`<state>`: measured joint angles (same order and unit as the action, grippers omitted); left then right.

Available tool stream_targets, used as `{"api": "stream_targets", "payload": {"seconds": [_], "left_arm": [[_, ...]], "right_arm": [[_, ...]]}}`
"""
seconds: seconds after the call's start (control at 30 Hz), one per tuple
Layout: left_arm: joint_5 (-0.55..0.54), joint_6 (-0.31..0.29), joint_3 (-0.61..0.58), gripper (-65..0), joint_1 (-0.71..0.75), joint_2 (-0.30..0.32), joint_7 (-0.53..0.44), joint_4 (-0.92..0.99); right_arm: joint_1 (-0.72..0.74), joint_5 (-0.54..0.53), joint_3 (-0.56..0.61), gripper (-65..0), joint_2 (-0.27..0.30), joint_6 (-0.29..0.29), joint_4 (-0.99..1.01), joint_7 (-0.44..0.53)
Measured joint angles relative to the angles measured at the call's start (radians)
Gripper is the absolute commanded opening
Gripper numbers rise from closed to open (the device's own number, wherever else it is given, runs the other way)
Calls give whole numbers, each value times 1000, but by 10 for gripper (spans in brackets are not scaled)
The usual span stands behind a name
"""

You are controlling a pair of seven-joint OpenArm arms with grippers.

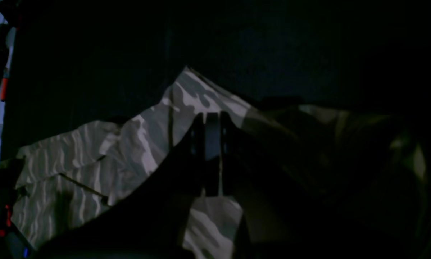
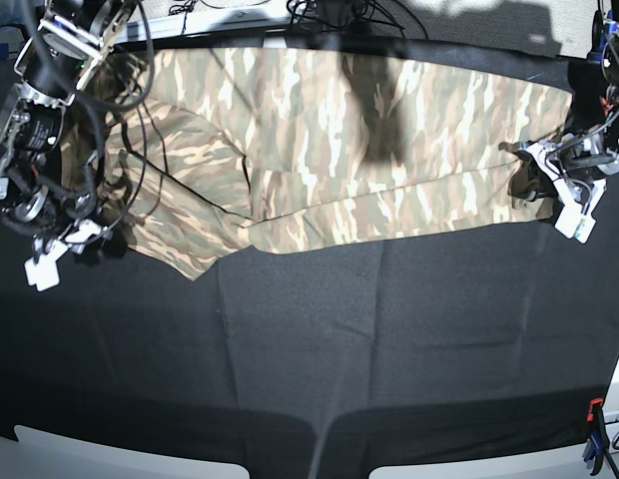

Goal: Layout the t-shirt on the table in an organized manner, then fold the t-shirt properly

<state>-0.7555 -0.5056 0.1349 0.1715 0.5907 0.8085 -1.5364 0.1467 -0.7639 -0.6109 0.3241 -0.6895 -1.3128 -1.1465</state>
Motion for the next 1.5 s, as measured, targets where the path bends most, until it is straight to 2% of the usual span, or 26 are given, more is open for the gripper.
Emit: {"api": "stream_targets", "payload": {"seconds": [0.1,0.23,0.37,0.43,0.73,0.83,0.87,1.0,1.1,1.17,1.5], "left_arm": [[0,0,0,-650,0,0,0,0],[0,0,0,-650,0,0,0,0],[0,0,0,-650,0,0,0,0],[0,0,0,-650,0,0,0,0],[0,0,0,-650,0,0,0,0],[0,0,0,-650,0,0,0,0],[0,0,0,-650,0,0,0,0],[0,0,0,-650,0,0,0,0],[0,0,0,-650,0,0,0,0],[0,0,0,-650,0,0,0,0],[0,0,0,-650,0,0,0,0]], "right_arm": [[0,3,0,-650,0,0,-6,0],[0,113,0,-650,3,0,-6,3],[0,206,31,-422,18,0,-6,48],[0,239,67,-373,26,0,-6,69],[0,512,299,-372,31,2,-6,176],[0,592,344,-372,30,66,-6,212],[2,607,349,-372,31,69,-6,212],[39,608,350,-372,31,107,-6,149],[87,580,338,-372,31,111,-6,109],[113,545,333,-372,31,111,-6,111],[107,571,333,-373,42,111,-5,105]]}}
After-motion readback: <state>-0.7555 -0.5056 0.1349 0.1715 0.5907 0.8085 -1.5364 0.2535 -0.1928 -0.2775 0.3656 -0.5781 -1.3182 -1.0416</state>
